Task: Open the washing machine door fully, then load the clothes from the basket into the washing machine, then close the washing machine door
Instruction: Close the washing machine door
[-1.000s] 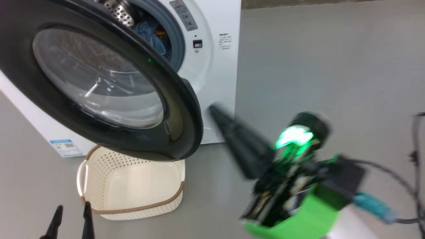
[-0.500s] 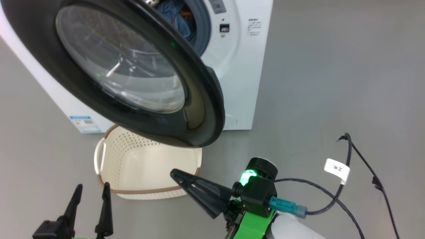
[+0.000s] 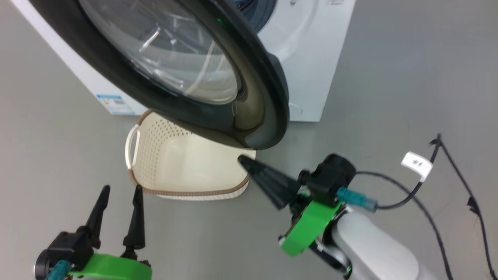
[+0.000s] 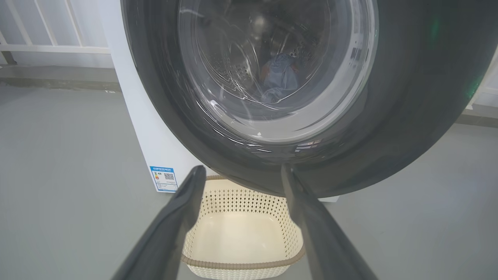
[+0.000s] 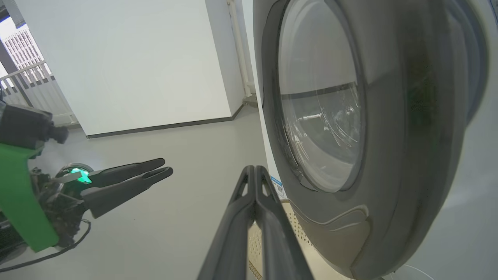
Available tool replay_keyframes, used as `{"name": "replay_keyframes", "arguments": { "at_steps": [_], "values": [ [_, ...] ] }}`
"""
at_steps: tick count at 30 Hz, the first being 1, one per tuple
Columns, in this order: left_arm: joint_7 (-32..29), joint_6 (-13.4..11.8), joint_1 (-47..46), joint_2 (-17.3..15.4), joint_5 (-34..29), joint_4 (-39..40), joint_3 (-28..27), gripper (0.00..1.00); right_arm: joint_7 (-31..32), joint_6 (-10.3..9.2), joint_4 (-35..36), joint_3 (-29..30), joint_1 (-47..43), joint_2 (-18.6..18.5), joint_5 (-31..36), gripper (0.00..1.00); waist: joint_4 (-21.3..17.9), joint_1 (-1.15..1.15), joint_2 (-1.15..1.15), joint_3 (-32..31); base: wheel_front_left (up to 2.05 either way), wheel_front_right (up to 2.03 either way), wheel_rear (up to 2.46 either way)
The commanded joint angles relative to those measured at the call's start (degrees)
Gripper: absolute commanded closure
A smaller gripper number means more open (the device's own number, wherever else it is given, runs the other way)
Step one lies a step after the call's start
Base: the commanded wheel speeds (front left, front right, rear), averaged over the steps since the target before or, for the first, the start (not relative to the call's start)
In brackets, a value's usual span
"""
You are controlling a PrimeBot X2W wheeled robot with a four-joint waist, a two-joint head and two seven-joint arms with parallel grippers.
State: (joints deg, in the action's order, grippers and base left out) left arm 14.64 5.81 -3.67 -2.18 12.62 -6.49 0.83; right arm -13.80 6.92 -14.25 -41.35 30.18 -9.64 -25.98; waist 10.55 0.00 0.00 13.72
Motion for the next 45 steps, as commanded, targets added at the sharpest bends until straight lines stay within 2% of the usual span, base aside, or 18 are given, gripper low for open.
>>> {"name": "replay_keyframes", "arguments": {
  "at_steps": [1, 23, 31, 45],
  "values": [
    [0.4, -0.3, -2.1, -0.7, 0.7, 1.7, -1.4, 0.00, -0.9, 0.57, 0.9, 0.4, 1.2, 0.9, -0.2, 1.00, 2.0, 0.00, 0.00, 2.7, 0.00, 0.00, 0.00],
    [0.4, -0.7, -9.9, -0.7, 3.3, 1.8, 3.6, 0.00, -1.2, 0.57, -4.8, 21.0, 14.7, 0.8, 2.0, 1.00, 4.7, 0.00, 0.00, 14.0, 0.00, 0.00, 0.00],
    [0.4, -0.4, -12.1, -0.7, 4.0, 2.0, 5.3, 0.00, -1.2, 0.57, -8.8, 23.1, 22.5, -0.1, 2.1, 1.00, 6.0, 0.00, 0.00, 17.9, 0.00, 0.00, 0.00],
    [0.4, 0.1, -15.1, -0.7, 5.4, 1.9, 8.5, 0.00, -1.2, 0.57, -18.5, 25.1, 36.2, 1.2, 2.0, 1.00, 7.7, 0.00, 0.00, 22.0, 0.00, 0.00, 0.00]
  ]
}}
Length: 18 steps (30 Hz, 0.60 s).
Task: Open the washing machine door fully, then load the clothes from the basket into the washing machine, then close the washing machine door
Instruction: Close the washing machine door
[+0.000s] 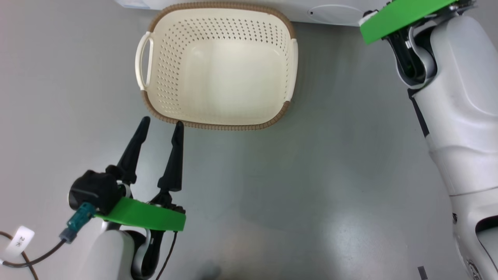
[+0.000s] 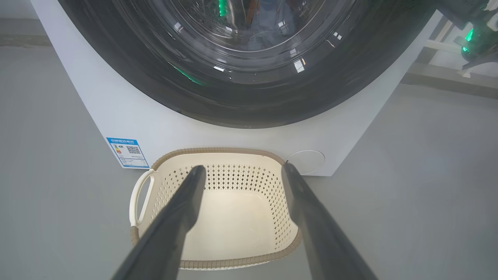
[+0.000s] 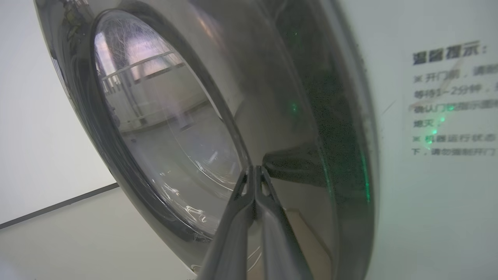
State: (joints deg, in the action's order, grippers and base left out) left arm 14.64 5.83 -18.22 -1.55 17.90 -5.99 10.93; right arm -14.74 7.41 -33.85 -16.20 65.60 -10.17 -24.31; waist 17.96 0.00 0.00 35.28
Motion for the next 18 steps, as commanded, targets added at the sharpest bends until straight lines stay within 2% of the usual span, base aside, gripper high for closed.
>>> {"name": "replay_keyframes", "arguments": {
  "at_steps": [1, 10, 18],
  "values": [
    [0.4, 0.1, -0.7, -1.3, 0.2, 1.4, -1.4, 0.00, -0.3, 0.08, 0.6, 0.1, 1.4, 1.8, 0.4, 1.00, 0.4, 0.00, 0.00, 0.6, 0.00, 0.00, 0.00],
    [0.4, 0.2, -1.6, -1.3, 0.2, 1.1, -1.2, 0.00, -0.3, 0.08, -1.7, 0.5, 4.2, 1.8, 1.1, 1.00, -0.1, 0.00, 0.00, 0.9, 0.00, 0.00, 0.00],
    [0.4, 0.2, -1.4, -1.3, -0.4, 0.9, -2.9, 0.00, -0.3, 0.08, -0.4, -2.7, -0.6, 2.0, -1.0, 1.00, -2.3, 0.00, 0.00, -1.6, 0.00, 0.00, 0.00]
  ]
}}
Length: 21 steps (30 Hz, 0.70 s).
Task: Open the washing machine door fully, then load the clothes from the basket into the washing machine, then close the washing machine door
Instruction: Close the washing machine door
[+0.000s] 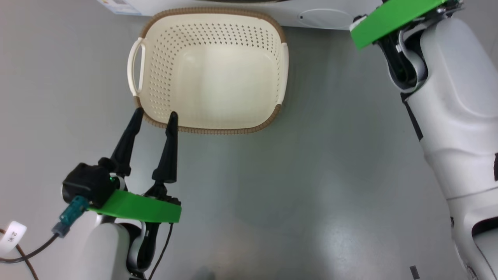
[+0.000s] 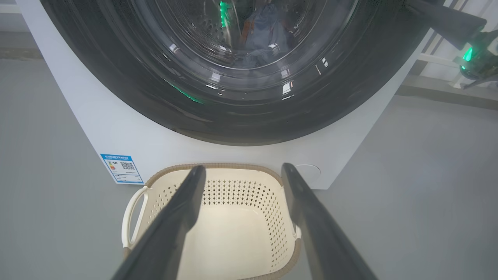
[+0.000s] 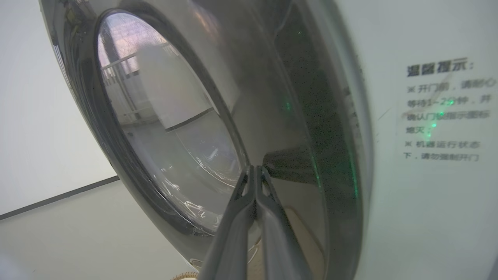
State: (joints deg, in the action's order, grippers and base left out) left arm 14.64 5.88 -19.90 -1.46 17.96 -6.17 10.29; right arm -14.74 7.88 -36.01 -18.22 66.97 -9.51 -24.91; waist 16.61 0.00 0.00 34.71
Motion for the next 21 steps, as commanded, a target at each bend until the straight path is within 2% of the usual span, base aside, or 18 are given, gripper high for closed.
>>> {"name": "replay_keyframes", "arguments": {
  "at_steps": [1, 12, 21],
  "values": [
    [0.4, 0.2, 0.4, -1.4, -0.7, 1.0, -2.6, 0.00, -0.3, -0.39, 2.3, -1.2, -2.9, 1.3, -1.1, 1.00, -1.3, 0.00, 0.00, -1.5, 0.00, 0.00, 0.00],
    [0.4, 0.6, 1.8, -1.4, -3.0, 1.0, -6.0, 0.00, -0.3, -0.39, 9.8, -5.1, -14.4, -0.5, -7.1, 1.00, -5.7, 0.00, 0.00, -6.9, 0.00, 0.00, 0.00],
    [0.4, 1.2, 3.7, -1.4, -5.8, 0.4, -8.3, 0.00, -0.3, -0.39, 15.8, -5.3, -26.3, -3.4, -7.0, 1.00, -9.9, 0.00, 0.00, -13.2, 0.00, 0.00, 0.00]
  ]
}}
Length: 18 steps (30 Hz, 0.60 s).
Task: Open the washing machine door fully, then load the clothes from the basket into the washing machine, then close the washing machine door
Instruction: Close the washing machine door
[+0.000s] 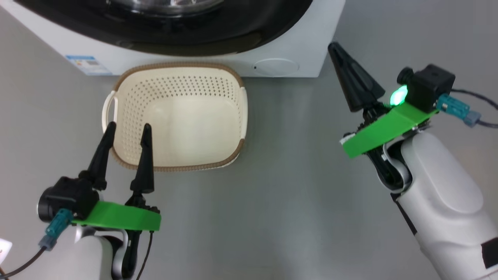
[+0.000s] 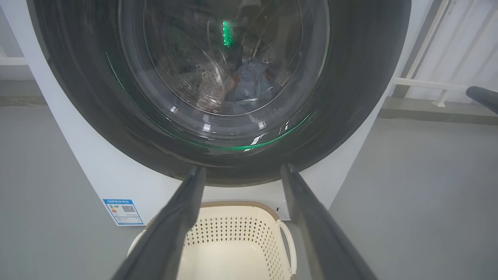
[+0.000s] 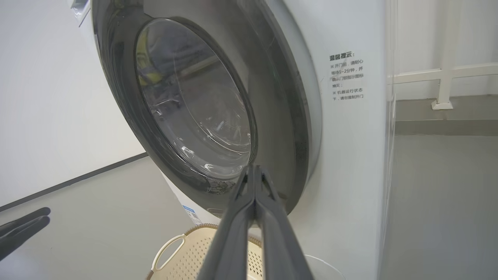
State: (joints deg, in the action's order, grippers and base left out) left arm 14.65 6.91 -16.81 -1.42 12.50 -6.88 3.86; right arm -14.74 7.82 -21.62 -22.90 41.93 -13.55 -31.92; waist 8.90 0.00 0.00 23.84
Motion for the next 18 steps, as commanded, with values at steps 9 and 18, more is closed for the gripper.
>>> {"name": "replay_keyframes", "arguments": {
  "at_steps": [9, 18],
  "values": [
    [0.3, 0.5, 3.5, -1.5, -1.6, 0.9, -4.2, 0.00, -0.3, -0.33, 3.9, 2.2, -10.2, 0.8, 0.3, 1.00, -5.4, 0.00, 0.00, -7.0, 0.00, 0.00, 0.00],
    [0.3, 0.5, 6.8, -1.5, -2.4, 1.3, -6.3, 0.00, -0.3, -0.33, 5.8, 6.3, -17.5, 1.7, 2.7, 0.00, -8.1, 0.00, 0.00, -10.8, 0.00, 0.00, 0.00]
  ]
}}
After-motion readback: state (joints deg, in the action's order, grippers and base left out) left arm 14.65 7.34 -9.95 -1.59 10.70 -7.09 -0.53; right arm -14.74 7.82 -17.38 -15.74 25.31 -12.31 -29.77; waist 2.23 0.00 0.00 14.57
